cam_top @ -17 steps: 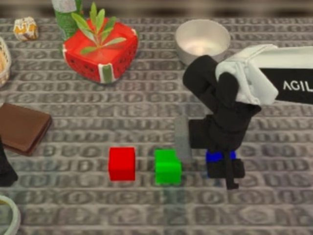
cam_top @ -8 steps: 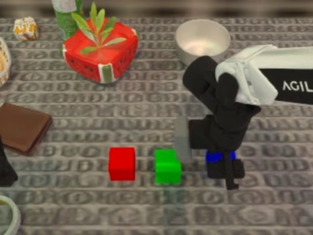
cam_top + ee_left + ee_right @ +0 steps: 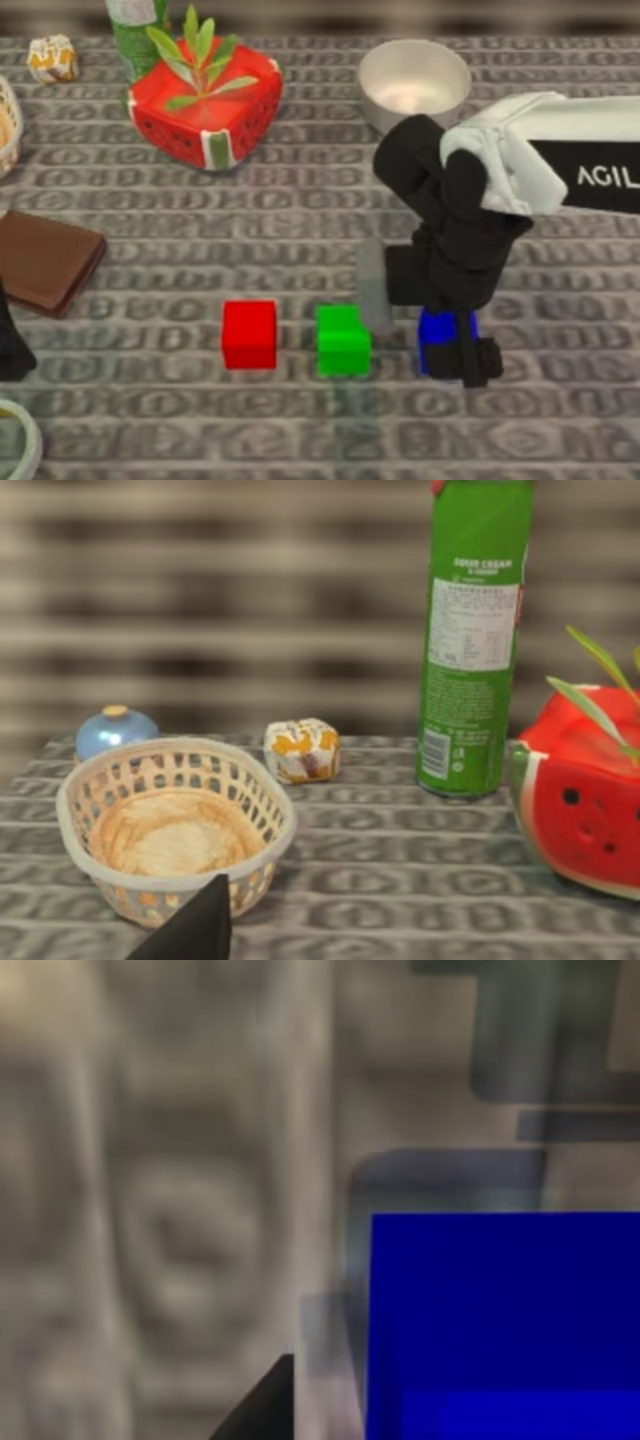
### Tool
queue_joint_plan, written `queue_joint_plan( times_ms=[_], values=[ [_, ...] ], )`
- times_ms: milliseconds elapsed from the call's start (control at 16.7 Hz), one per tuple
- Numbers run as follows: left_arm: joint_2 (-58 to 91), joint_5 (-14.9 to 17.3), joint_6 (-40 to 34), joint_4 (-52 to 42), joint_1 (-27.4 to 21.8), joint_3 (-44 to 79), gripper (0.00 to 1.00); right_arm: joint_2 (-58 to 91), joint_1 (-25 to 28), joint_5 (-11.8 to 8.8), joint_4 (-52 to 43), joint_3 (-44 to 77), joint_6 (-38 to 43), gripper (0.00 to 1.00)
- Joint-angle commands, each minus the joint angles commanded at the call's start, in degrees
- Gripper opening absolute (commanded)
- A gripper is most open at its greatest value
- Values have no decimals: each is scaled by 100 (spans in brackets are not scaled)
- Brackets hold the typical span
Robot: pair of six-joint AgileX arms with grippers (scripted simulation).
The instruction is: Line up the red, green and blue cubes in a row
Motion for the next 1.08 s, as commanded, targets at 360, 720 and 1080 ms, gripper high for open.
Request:
queue_joint_plan(
  times_ms=[360,720,1080],
  values=[
    [0,0,0,0,0,0,100,0,0,0,0,0,0,100],
    [0,0,0,0,0,0,100,-126,13,-1,-429,319,-19,100],
    [0,0,0,0,0,0,100,-477,32,-3,-1462,988,-27,100]
  ],
)
